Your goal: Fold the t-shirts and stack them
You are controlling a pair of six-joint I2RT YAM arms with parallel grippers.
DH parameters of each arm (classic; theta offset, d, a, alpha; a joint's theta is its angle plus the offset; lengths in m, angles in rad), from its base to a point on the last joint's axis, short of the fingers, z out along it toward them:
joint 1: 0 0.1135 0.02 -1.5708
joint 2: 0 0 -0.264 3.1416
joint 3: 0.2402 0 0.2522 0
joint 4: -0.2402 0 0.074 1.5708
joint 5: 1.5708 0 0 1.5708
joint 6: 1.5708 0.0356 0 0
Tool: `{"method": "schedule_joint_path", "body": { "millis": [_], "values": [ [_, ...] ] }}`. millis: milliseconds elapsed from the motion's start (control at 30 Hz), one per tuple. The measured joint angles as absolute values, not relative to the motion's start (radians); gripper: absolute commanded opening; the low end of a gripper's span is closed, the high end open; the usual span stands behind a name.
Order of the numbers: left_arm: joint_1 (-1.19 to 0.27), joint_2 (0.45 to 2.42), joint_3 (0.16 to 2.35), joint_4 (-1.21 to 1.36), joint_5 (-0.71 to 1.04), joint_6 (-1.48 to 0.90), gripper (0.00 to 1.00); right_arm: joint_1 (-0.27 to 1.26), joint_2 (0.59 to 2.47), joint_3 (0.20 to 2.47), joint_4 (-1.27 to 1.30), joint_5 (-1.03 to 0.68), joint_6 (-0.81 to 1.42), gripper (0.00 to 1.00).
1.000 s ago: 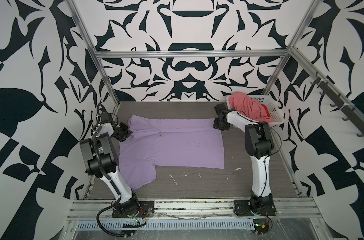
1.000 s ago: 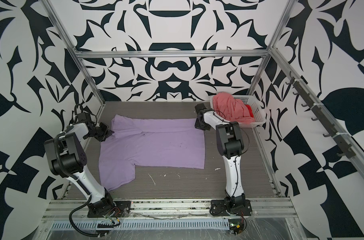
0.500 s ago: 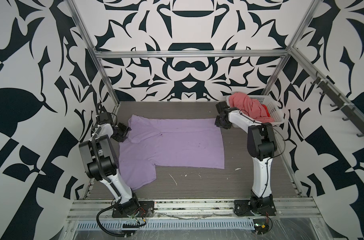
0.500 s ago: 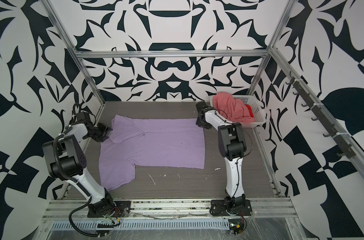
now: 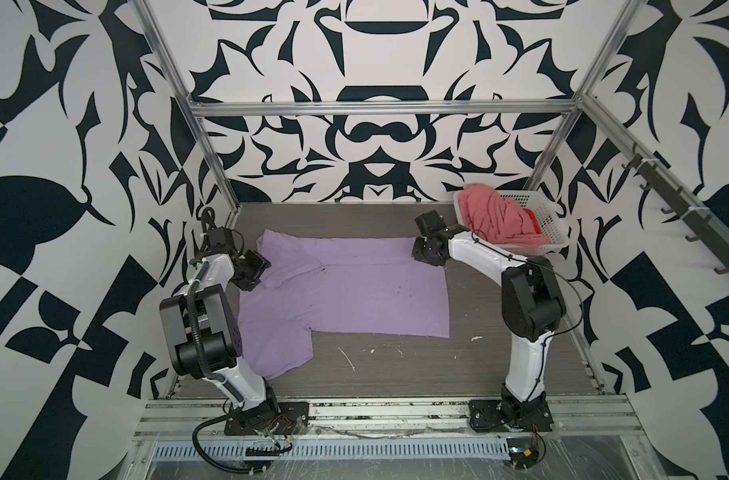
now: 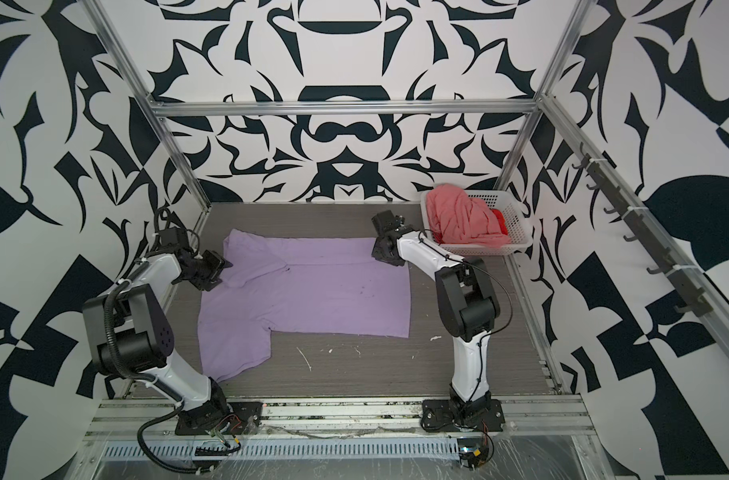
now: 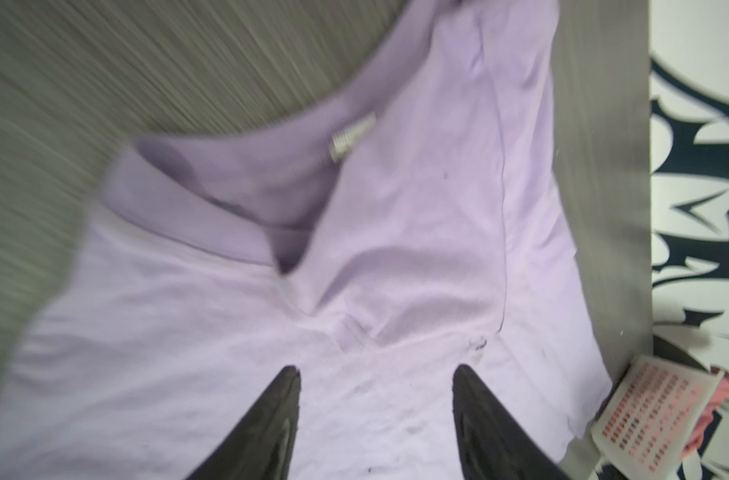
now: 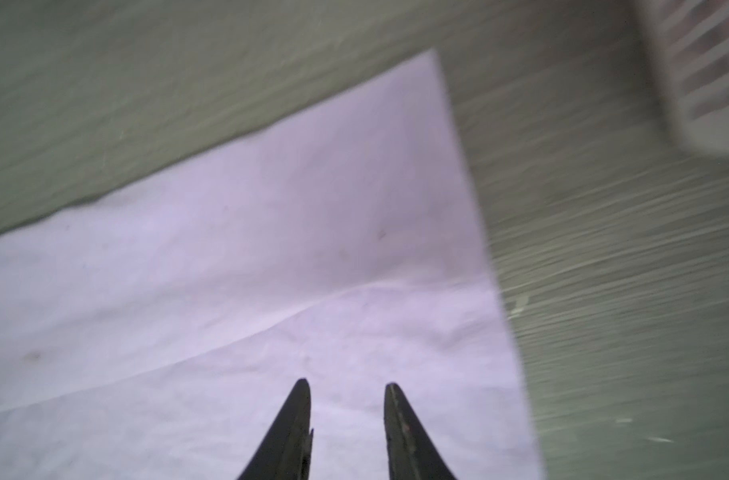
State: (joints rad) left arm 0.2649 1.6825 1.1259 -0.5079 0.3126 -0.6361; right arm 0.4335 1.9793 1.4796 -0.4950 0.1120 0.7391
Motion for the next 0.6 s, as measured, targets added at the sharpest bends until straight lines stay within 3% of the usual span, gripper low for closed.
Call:
{"method": "schedule_joint_path", "body": {
  "millis": [367,600],
  "values": [
    [0.22,1.784,1.056,-0.329,0.363,-0.723,0.62,0.464,2.056,1.407,-0.38,0.143,0.885,0.35],
    [0.221,1.842,1.058,-0.204,0.407,-0.818,0.61,0.437,2.16,1.55,-0.375,0.192,0.876,0.34]
  ]
}}
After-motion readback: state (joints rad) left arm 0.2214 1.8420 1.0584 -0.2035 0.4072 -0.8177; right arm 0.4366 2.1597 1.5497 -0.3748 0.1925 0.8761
